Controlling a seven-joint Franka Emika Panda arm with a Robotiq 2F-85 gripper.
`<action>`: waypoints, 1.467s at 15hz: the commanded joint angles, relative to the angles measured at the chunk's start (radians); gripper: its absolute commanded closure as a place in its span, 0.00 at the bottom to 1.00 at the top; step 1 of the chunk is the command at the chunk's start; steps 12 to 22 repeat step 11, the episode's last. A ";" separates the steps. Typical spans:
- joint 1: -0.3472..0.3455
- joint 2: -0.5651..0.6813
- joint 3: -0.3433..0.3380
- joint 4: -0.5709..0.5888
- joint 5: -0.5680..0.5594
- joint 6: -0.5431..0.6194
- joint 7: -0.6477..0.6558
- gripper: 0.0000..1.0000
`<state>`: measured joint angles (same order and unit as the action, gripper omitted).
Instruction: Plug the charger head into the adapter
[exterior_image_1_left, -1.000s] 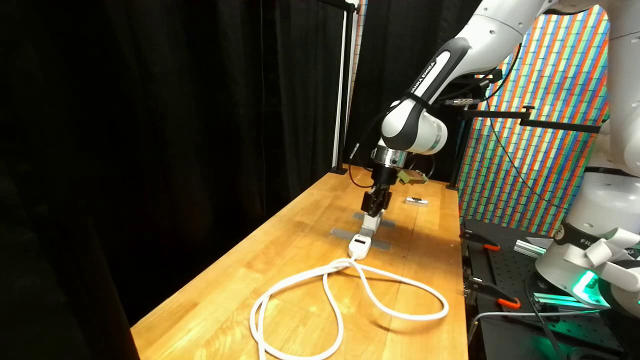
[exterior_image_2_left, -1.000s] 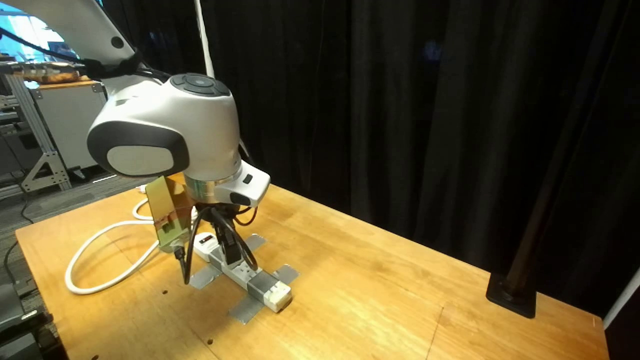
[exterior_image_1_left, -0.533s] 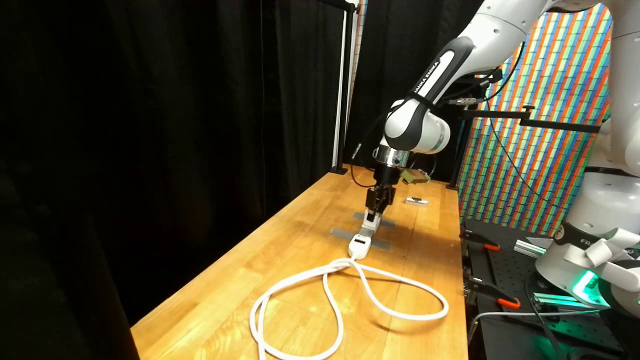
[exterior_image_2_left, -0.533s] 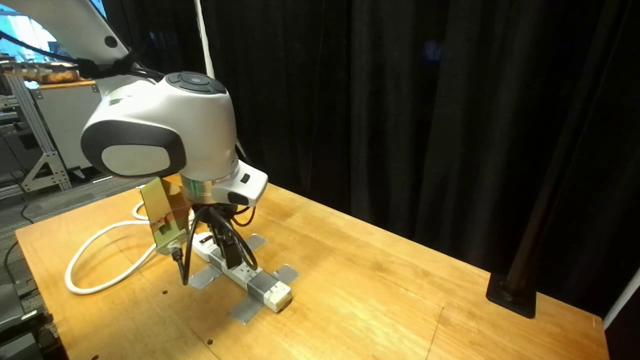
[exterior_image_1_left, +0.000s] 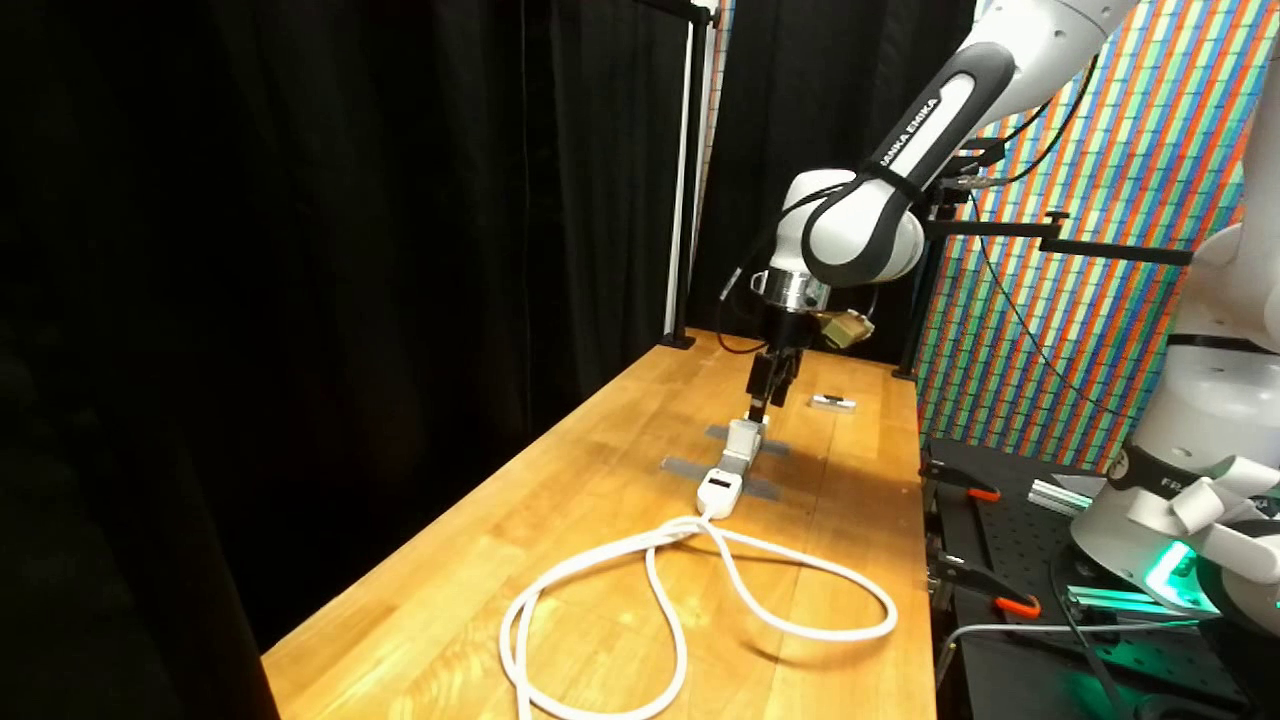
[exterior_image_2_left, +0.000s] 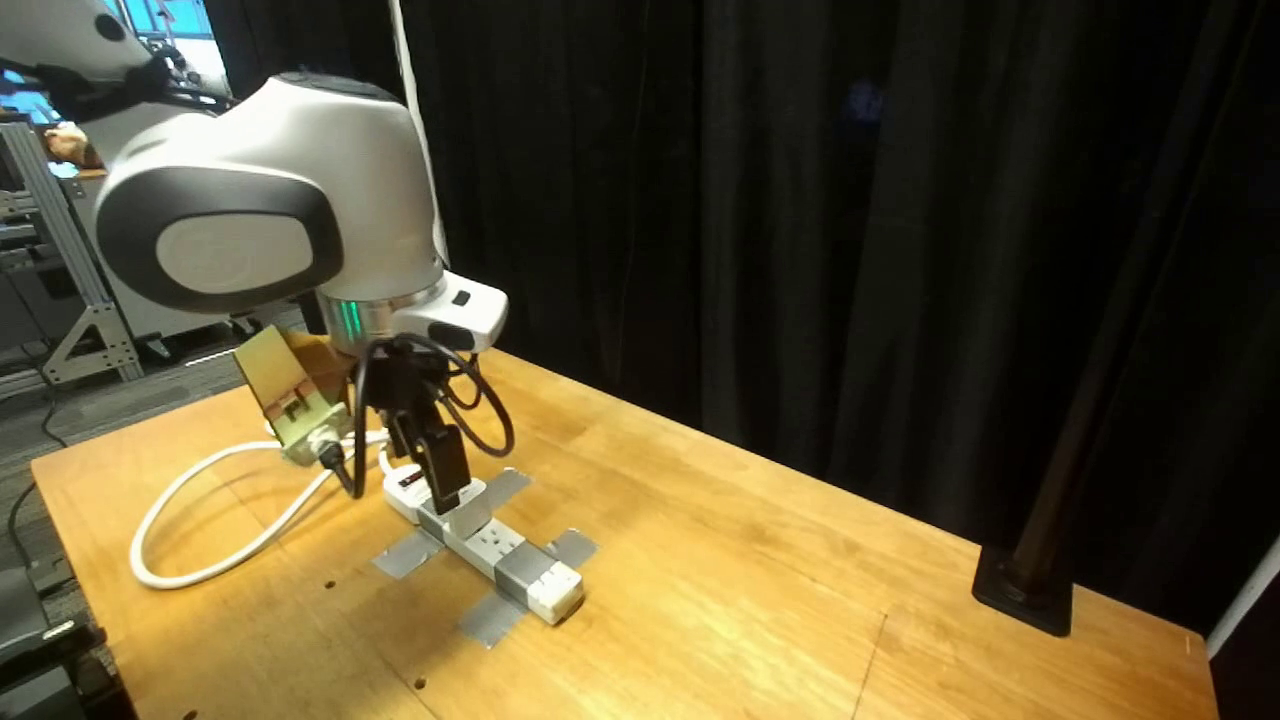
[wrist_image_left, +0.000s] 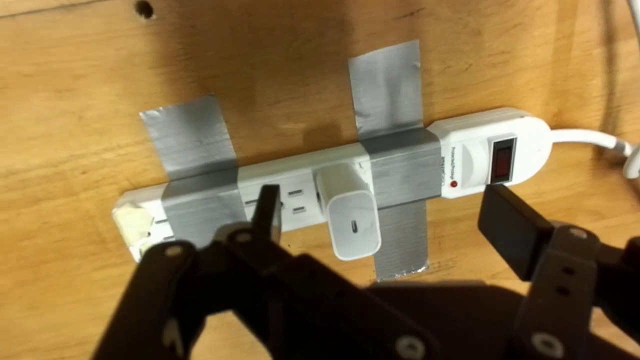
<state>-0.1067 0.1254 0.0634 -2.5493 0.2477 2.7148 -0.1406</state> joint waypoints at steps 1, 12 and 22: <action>0.057 -0.135 -0.041 0.002 -0.174 -0.206 0.117 0.00; 0.123 -0.227 -0.025 0.119 -0.183 -0.717 0.073 0.00; 0.123 -0.227 -0.025 0.119 -0.183 -0.717 0.073 0.00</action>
